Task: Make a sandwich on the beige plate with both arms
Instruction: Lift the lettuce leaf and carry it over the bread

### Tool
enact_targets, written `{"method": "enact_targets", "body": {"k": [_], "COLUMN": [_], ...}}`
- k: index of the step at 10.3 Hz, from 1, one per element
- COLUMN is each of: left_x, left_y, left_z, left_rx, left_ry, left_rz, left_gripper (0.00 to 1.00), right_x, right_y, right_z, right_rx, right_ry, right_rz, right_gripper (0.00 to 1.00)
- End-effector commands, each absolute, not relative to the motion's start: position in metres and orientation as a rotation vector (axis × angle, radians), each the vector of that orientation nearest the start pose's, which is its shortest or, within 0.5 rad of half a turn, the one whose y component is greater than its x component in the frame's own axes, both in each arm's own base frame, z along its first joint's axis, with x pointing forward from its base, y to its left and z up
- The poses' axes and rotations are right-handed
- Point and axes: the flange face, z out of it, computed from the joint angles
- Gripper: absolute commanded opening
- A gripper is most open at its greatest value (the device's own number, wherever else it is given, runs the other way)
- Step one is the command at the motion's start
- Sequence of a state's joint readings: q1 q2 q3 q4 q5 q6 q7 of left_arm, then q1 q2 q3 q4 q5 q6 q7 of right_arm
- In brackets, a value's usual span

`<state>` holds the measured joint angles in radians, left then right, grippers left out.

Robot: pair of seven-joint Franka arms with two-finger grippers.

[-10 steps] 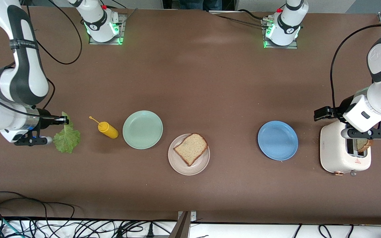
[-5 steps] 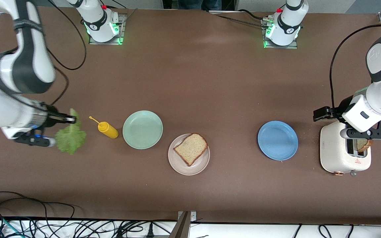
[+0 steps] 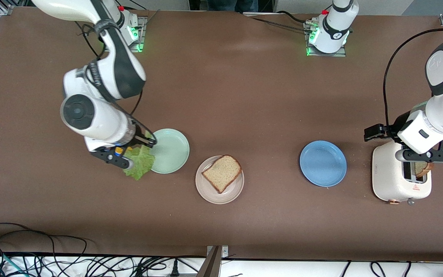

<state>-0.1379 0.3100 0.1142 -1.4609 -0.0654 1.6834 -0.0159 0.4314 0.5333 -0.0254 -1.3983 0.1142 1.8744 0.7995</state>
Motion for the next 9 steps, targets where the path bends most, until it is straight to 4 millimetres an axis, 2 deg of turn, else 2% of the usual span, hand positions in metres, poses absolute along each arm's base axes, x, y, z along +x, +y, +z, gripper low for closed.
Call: {"method": "enact_targets", "body": {"k": [1,2,5,8,9], "left_x": [0.645,0.645,0.645,0.646,0.646], "left_y": [-0.031,-0.031,-0.032,-0.032,-0.033], "left_z": [0.500,0.500,0.500,0.499,0.499], "left_rx": [-3.170,-3.170,-3.170,-3.168,-3.168], "left_ry": [0.028,0.028,0.031,0.031,0.033], "left_rz": [0.131,0.131,0.131,0.133,0.133], "left_gripper": [1.00,1.00,1.00,1.00,1.00], "right_x": [0.639,0.634,0.625,0.620,0.624], "right_y": [0.333,0.354,0.400,0.437,0.441], "right_z": [0.375,0.364,0.333,0.290,0.281], "right_rx": [-2.944,-2.895,-2.723,-2.564,-2.473], "right_ry": [0.759,0.779,0.875,0.997,1.039], "right_rz": [0.106,0.113,0.161,0.098,0.082], "right_gripper": [0.00,0.00,0.00,0.00,0.00]}}
